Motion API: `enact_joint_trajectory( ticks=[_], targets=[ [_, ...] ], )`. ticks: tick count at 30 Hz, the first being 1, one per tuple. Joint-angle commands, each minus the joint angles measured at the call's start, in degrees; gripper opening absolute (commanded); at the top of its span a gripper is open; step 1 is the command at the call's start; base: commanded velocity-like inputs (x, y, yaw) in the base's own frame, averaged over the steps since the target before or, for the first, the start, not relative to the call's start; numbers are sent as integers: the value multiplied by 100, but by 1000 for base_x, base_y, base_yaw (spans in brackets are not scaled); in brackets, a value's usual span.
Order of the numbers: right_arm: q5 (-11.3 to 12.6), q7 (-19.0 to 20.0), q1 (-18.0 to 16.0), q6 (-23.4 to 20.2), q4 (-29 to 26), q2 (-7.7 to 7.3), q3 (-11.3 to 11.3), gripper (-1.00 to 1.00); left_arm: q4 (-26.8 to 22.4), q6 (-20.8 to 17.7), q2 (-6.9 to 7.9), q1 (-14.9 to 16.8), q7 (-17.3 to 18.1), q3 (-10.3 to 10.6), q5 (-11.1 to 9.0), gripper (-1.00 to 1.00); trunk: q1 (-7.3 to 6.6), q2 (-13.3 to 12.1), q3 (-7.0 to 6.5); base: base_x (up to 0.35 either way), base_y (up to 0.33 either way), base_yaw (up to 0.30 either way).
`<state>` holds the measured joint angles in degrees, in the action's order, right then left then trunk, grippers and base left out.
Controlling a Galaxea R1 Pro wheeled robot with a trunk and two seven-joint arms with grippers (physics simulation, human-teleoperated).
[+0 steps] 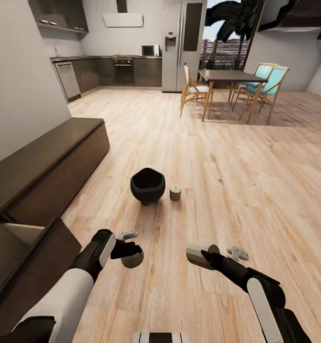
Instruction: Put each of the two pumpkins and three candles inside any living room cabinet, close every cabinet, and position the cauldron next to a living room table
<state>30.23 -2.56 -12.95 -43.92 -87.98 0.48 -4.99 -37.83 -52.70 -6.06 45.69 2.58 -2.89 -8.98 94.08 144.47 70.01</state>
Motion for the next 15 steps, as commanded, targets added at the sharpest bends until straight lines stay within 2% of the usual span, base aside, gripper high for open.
enact_joint_trajectory(
  ticks=[1, 15],
  targets=[
    [52, -25, -1, -26, -7, 5, -10, -100, -5, -29, -7, 2, 29, -6, 27, -100, -4, 0, -18, -41, 0, 18],
    [44, -25, -2, -21, -7, 5, -10, -100, -5, -36, -18, 2, 32, 34, 28, -100, -40, -19, -328, -12, 0, 3]
  ],
)
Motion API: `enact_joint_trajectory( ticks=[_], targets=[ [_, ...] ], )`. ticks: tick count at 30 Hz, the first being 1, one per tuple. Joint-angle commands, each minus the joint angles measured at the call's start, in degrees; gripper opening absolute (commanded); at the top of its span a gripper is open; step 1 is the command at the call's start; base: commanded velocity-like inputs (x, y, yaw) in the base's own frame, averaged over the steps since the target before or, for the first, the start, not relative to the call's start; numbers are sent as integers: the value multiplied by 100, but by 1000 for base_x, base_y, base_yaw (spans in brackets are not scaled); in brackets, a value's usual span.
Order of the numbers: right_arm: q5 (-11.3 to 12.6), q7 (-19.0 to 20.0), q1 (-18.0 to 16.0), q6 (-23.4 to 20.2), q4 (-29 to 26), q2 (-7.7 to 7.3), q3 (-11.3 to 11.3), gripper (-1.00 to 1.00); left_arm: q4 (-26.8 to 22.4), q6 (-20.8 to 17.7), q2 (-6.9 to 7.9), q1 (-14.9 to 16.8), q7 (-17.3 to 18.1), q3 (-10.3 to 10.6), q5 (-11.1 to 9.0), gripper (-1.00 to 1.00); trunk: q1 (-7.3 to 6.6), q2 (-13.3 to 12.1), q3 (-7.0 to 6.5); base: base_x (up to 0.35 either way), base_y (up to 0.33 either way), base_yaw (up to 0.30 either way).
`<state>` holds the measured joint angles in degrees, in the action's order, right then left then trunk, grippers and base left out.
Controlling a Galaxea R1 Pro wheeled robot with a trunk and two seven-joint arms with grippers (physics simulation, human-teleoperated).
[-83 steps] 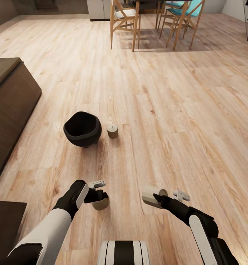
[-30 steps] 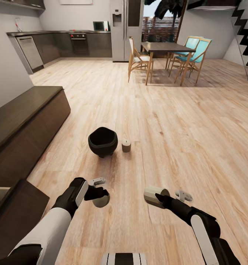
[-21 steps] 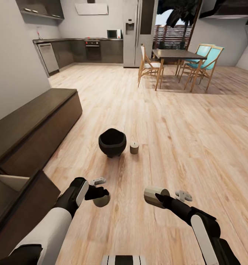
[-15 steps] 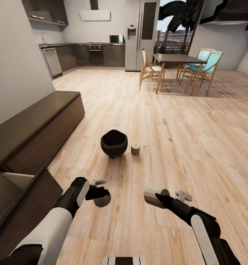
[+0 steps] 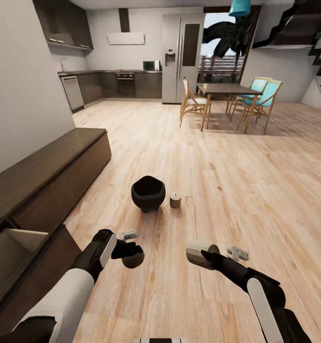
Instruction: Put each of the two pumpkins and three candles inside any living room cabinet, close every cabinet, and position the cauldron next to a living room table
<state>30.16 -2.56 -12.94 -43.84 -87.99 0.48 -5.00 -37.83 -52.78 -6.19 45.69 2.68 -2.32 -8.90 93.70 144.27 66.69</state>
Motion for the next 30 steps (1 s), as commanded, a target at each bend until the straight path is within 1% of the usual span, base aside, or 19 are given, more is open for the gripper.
enact_joint_trajectory(
  ticks=[1, 6, 15, 19, 25, 30],
  targets=[
    [51, -25, -2, -29, -6, 5, -12, -100, -5, -28, -4, 1, 22, -23, 20, -100, -4, 0, -18, -120, 0, 0],
    [51, -25, -3, -28, -4, 5, -17, -100, -5, -30, -10, 1, 22, -23, 20, -100, -17, -6, -128, -241, 0, 0],
    [51, -29, 0, -28, -4, 5, -12, -100, -5, -31, -13, 1, 22, -23, 20, -100, -40, -18, -328, -324, -4, 0],
    [51, -32, -1, -28, -2, 5, -14, -100, -5, -28, -18, 1, 18, -23, 20, -100, -50, -24, -416, -166, -20, 0],
    [51, -34, -3, -28, -5, 5, -11, -100, -9, -26, -16, 0, 21, -23, 20, -100, -50, -24, -416, -33, -9, 0],
    [45, -34, -3, -28, 0, 5, -10, -100, -13, -25, -14, 0, 21, -16, 21, -100, -50, -24, -416, -4, -169, 7]
  ],
)
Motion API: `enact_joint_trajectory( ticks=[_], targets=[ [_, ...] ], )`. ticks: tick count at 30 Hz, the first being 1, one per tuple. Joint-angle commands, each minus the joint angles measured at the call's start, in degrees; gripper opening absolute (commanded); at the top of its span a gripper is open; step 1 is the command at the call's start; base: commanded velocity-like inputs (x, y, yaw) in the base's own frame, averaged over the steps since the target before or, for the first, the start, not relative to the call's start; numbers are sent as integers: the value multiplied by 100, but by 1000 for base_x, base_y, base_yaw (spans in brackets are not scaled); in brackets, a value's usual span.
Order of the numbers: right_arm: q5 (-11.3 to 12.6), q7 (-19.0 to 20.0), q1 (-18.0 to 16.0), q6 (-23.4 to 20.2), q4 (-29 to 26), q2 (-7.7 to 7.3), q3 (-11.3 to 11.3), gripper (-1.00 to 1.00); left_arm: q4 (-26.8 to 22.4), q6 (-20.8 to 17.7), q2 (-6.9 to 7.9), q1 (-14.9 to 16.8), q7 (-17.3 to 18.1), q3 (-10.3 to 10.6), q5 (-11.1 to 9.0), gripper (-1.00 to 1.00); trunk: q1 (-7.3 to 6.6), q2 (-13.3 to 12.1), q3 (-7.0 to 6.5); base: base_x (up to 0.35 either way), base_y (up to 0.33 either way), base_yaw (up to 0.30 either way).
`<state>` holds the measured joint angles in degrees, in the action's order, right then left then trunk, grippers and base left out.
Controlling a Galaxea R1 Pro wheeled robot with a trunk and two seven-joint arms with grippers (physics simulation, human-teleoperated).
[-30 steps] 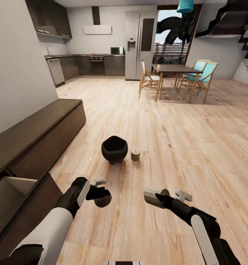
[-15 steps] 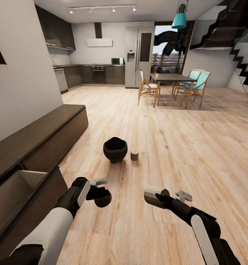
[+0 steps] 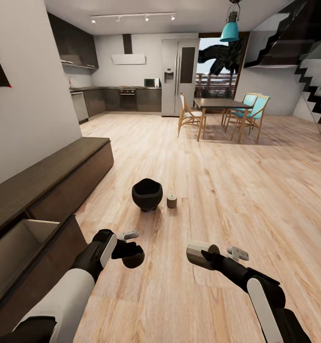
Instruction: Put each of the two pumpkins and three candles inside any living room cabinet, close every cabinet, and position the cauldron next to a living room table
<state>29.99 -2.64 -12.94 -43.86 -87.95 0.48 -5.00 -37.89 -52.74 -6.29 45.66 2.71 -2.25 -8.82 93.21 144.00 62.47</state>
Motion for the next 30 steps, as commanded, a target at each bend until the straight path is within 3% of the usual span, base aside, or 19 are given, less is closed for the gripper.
enact_joint_trajectory(
  ticks=[1, 9, 21, 30],
  targets=[
    [61, -26, -4, -26, -4, 4, -10, -100, -7, -29, -5, 3, 19, -23, 15, -100, -1, 2, 5, -1, -240, 43],
    [66, -26, -1, -26, -3, 4, -9, -100, -7, -34, -8, 4, 19, -12, 15, -100, -1, 2, 5, -24, -263, 72],
    [70, -33, -1, -17, -11, 4, -9, -100, -7, -35, -13, 4, 19, 41, 13, -100, -1, 2, 12, -195, -223, 48],
    [52, -34, -3, -30, -6, 4, -9, -100, -7, -35, -13, 2, 19, 49, 14, -100, -1, 2, 9, -18, -93, 14]
  ],
)
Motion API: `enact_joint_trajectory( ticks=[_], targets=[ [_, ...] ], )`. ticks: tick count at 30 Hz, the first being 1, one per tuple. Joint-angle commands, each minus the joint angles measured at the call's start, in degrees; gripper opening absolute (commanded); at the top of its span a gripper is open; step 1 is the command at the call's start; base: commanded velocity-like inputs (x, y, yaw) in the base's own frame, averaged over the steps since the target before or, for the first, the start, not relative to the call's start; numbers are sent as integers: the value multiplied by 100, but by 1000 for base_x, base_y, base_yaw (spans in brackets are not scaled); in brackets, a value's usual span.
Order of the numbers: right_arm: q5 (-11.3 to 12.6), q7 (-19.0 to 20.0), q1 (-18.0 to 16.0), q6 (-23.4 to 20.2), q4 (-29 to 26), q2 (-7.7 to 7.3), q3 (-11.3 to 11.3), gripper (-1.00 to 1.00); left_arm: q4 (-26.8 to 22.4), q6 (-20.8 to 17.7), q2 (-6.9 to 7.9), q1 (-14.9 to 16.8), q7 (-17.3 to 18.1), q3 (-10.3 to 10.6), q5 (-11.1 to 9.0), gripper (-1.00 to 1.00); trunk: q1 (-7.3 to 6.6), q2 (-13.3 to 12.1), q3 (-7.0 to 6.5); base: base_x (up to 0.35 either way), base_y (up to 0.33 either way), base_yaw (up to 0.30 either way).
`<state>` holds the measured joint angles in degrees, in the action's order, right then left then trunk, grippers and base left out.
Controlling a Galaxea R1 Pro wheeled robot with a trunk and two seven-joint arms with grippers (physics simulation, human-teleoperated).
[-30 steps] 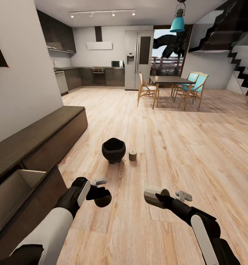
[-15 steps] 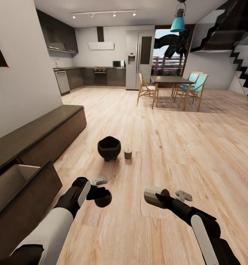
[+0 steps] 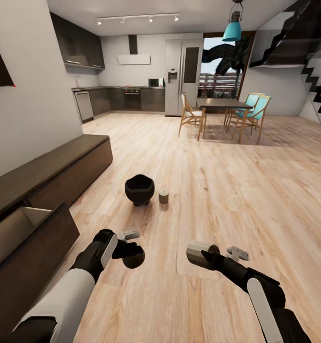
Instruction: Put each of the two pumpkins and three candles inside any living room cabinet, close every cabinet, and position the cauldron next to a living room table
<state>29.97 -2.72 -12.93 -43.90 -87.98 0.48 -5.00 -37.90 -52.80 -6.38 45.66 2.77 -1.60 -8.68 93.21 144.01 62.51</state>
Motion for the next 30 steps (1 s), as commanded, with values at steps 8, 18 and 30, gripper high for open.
enact_joint_trajectory(
  ticks=[8, 18, 30],
  targets=[
    [40, -27, -2, -23, -2, 5, -10, -100, -7, -29, -3, 4, 13, -16, -1, -100, -1, 2, -31, -1, -252, 127],
    [35, -27, -1, -22, -2, 4, -10, -100, -7, -29, -19, 3, 13, -16, -1, -100, -1, 2, -87, 0, -279, 235],
    [21, -35, -2, -22, -1, 24, -2, -100, -7, -29, -15, 4, 13, -16, 0, -100, -1, 2, -136, 0, -264, 266]
  ],
)
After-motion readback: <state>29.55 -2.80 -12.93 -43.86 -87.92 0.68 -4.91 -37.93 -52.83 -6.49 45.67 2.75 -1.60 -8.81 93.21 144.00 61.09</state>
